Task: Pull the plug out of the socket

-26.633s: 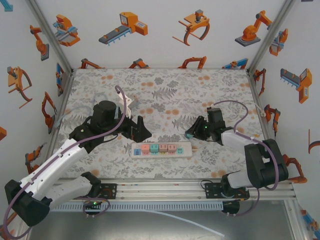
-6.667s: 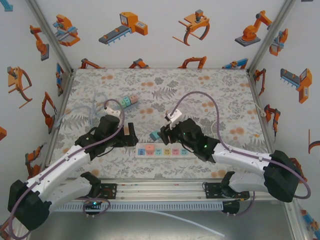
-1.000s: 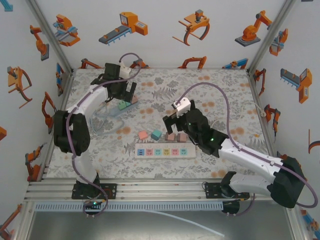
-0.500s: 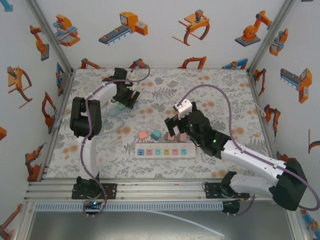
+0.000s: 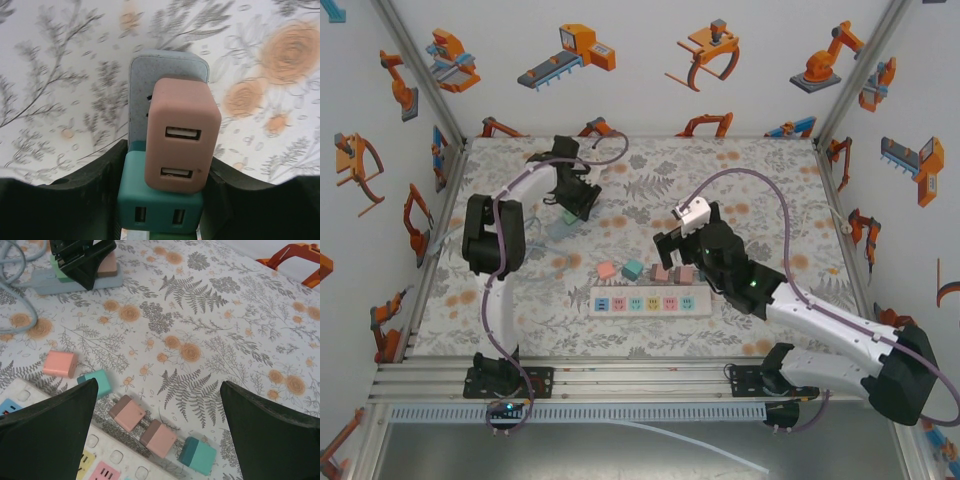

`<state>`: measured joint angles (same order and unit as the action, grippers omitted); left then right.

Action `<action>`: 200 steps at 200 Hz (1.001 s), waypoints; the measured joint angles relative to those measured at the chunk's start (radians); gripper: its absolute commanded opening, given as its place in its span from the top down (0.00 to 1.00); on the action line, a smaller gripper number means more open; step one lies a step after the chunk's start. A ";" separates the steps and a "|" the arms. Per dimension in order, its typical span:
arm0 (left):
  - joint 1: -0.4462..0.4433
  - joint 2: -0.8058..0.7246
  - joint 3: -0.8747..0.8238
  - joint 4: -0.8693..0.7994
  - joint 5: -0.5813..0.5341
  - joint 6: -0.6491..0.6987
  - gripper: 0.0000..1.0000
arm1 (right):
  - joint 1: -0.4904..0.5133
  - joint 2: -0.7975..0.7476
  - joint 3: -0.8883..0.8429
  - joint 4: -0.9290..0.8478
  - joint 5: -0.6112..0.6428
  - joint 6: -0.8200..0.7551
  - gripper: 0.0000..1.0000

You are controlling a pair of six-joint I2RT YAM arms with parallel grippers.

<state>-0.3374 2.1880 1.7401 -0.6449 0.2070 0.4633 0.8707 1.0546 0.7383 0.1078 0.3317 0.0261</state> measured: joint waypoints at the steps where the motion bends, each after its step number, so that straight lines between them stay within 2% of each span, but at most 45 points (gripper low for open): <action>1: -0.002 0.000 0.000 0.000 0.001 0.002 0.69 | 0.000 0.000 0.000 0.000 0.001 0.000 0.00; 24: -0.077 -0.011 0.001 -0.003 0.024 0.051 0.68 | -0.001 -0.019 -0.001 -0.002 0.032 0.000 0.00; 63: -0.270 -0.011 0.021 -0.003 0.063 0.174 0.66 | -0.005 -0.094 -0.037 -0.032 0.093 0.000 0.00; 82: -0.326 0.003 0.058 -0.019 0.063 0.216 0.66 | -0.005 -0.127 -0.054 -0.056 0.116 0.000 0.00; 104: -0.365 0.033 0.097 -0.022 0.058 0.256 0.64 | -0.005 -0.168 -0.072 -0.077 0.145 0.000 0.00; 121: -0.386 0.046 0.097 -0.029 0.054 0.273 0.57 | -0.006 -0.195 -0.088 -0.079 0.165 -0.001 0.00; 156: -0.414 0.064 0.096 -0.029 0.053 0.278 0.49 | -0.028 -0.221 -0.116 -0.081 0.185 0.000 0.00; 200: -0.415 0.067 0.096 0.001 0.055 0.251 0.34 | -0.042 -0.223 -0.117 -0.087 0.183 -0.004 0.01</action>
<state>-0.7528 2.2551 1.8362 -0.6437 0.2619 0.7143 0.8288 0.8314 0.6216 0.0212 0.5152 0.0219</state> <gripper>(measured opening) 0.614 0.994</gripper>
